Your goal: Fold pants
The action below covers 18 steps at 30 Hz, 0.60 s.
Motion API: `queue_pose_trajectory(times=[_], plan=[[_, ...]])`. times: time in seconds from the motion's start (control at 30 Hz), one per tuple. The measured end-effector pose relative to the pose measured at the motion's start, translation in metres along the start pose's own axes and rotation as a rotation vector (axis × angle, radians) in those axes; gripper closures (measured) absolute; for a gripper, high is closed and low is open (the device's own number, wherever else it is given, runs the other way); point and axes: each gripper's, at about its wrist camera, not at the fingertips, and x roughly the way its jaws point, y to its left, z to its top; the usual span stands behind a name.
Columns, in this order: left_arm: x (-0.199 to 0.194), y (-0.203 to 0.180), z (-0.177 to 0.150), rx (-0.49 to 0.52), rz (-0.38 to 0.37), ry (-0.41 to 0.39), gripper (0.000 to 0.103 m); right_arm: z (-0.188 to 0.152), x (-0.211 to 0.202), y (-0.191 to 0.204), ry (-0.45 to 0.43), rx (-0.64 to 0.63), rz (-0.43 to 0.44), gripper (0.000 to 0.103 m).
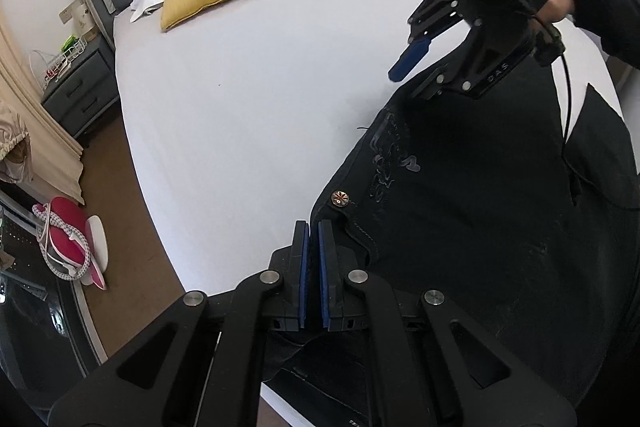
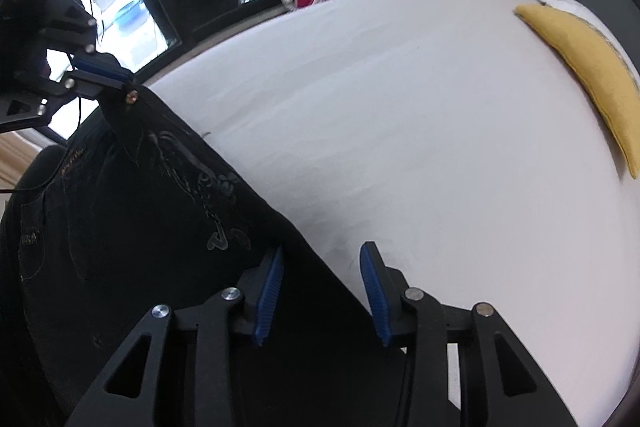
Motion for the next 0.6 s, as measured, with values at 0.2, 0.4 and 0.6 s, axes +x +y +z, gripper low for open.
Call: queue_pose_trajectory(times=[0.2, 0.4, 0.6], plan=[[-0.010, -0.021, -0.006, -0.022, -0.010, -0.013, 0.100, -0.004, 0.007, 0.001, 0.021, -0.010, 0.048, 0.093], [-0.009, -0.015, -0.012, -0.086, -0.036, -0.015, 0.100, -0.019, -0.014, 0.004, -0.065, 0.068, 0.063, 0.097], [-0.024, -0.031, -0.021, -0.111, -0.046, -0.017, 0.100, -0.034, -0.032, 0.020, -0.166, 0.166, 0.084, 0.097]])
